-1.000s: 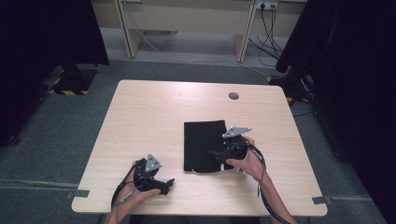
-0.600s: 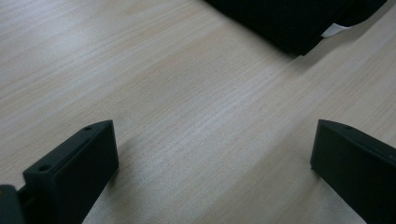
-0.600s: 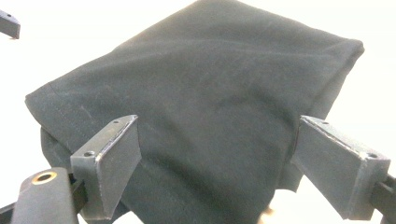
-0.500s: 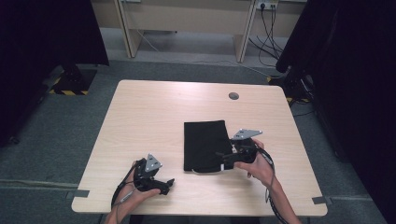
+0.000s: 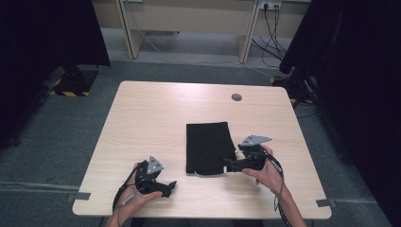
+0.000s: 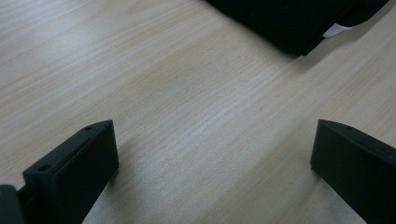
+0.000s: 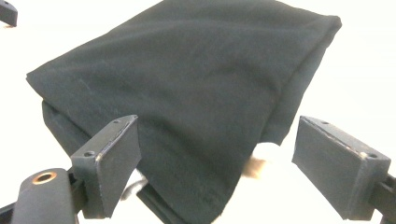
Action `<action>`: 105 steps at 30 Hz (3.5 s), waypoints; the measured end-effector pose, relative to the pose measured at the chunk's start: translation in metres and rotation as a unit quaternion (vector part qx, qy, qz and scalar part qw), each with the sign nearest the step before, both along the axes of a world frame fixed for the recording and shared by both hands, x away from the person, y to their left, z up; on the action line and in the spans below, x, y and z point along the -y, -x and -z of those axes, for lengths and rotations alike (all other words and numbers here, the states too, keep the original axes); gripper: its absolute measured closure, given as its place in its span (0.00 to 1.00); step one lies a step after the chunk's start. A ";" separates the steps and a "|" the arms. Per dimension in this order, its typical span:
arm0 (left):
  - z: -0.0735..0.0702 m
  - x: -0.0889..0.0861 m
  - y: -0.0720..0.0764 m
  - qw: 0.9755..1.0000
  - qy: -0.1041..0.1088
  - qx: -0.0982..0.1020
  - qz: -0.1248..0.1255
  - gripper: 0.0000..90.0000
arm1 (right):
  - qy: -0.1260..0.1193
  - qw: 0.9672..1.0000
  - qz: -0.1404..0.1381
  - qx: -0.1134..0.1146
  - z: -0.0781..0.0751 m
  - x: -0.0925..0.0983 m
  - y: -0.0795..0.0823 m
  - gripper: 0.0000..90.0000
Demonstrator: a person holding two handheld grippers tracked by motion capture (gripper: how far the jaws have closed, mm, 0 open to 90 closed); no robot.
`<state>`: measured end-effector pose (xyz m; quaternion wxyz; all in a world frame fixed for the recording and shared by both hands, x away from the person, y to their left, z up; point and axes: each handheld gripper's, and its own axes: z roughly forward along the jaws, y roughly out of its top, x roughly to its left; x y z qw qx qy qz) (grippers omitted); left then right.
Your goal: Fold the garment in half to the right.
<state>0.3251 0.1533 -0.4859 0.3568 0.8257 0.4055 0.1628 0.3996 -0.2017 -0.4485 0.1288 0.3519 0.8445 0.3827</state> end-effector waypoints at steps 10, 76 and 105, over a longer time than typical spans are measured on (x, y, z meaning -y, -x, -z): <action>0.000 0.000 0.000 1.000 0.000 0.000 -0.001 0.00 | 0.004 1.000 0.005 -0.003 0.007 0.011 0.011 0.17; 0.000 -0.001 0.000 1.000 -0.001 -0.001 -0.007 0.00 | 0.012 0.999 0.046 -0.025 0.026 0.069 0.063 0.17; 0.000 -0.001 0.000 1.000 -0.001 -0.001 -0.006 0.00 | 0.036 0.997 0.063 -0.010 0.027 0.079 0.082 0.16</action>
